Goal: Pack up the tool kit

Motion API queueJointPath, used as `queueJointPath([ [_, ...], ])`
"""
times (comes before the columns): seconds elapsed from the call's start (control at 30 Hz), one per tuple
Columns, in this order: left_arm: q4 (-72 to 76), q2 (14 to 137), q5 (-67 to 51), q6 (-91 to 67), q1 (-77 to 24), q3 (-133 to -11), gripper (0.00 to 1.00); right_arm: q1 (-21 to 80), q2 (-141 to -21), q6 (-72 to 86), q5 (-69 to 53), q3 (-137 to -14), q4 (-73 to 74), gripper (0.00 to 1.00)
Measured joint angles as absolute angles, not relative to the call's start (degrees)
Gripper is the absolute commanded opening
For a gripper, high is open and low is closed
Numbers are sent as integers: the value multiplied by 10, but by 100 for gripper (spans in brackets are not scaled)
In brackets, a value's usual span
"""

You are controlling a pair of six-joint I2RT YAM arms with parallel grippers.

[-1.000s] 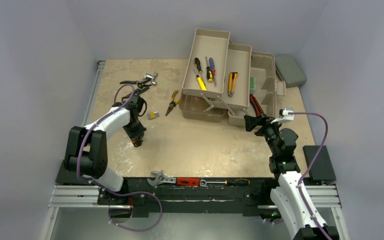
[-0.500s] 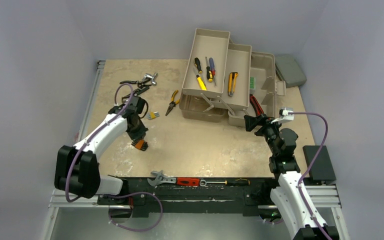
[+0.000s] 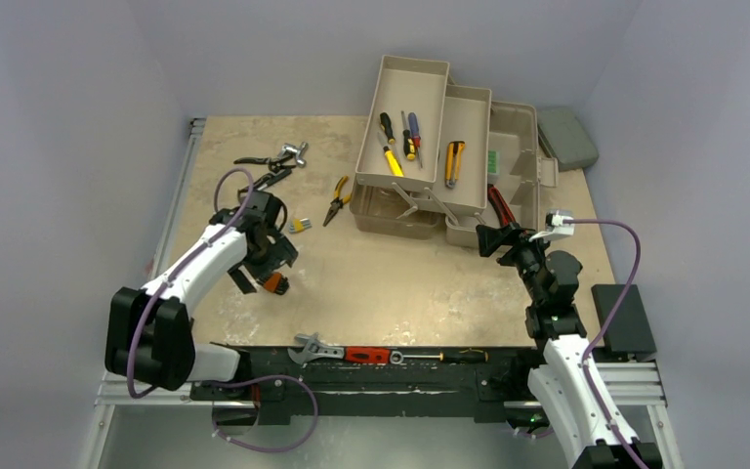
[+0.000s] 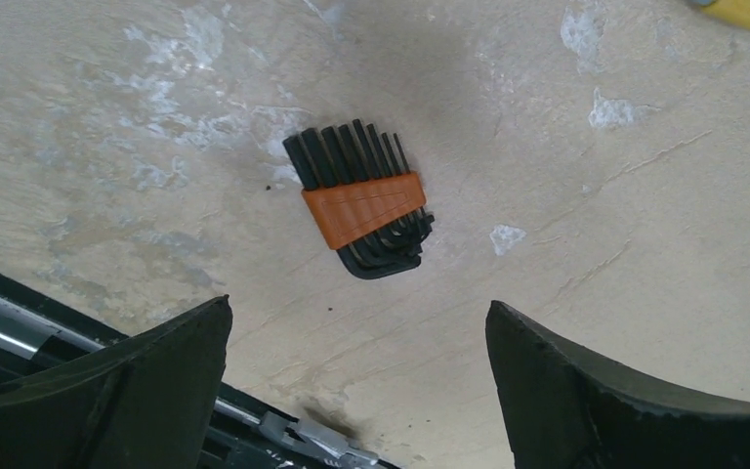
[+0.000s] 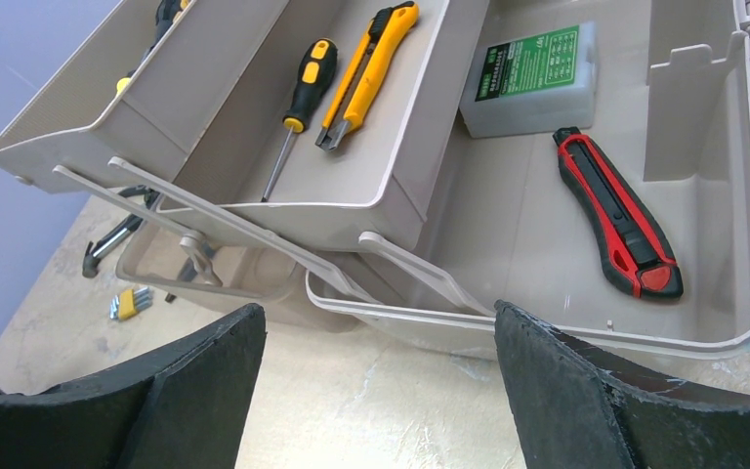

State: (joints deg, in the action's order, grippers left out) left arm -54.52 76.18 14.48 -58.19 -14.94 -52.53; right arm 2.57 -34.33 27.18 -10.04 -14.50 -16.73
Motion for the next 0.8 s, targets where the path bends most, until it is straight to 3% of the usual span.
queueJointPath([
  [0.17, -509, 836, 101, -595, -149, -519, 98, 26, -339, 272, -101, -145, -167, 86],
  [0.4, -502, 897, 82, -643, -147, -514, 85, 26, -336, 272, -101, -145, -167, 86],
  [0.57, -525, 911, 82, -696, -145, -525, 53, 26, -335, 272, -101, -145, -167, 86],
  [0.73, -550, 950, 79, -725, -131, -564, 35, 26, -329, 272, -101, -145, -166, 86],
  [0.8, -551, 957, 76, -729, -123, -570, 21, 26, -327, 272, -101, -145, -166, 86],
])
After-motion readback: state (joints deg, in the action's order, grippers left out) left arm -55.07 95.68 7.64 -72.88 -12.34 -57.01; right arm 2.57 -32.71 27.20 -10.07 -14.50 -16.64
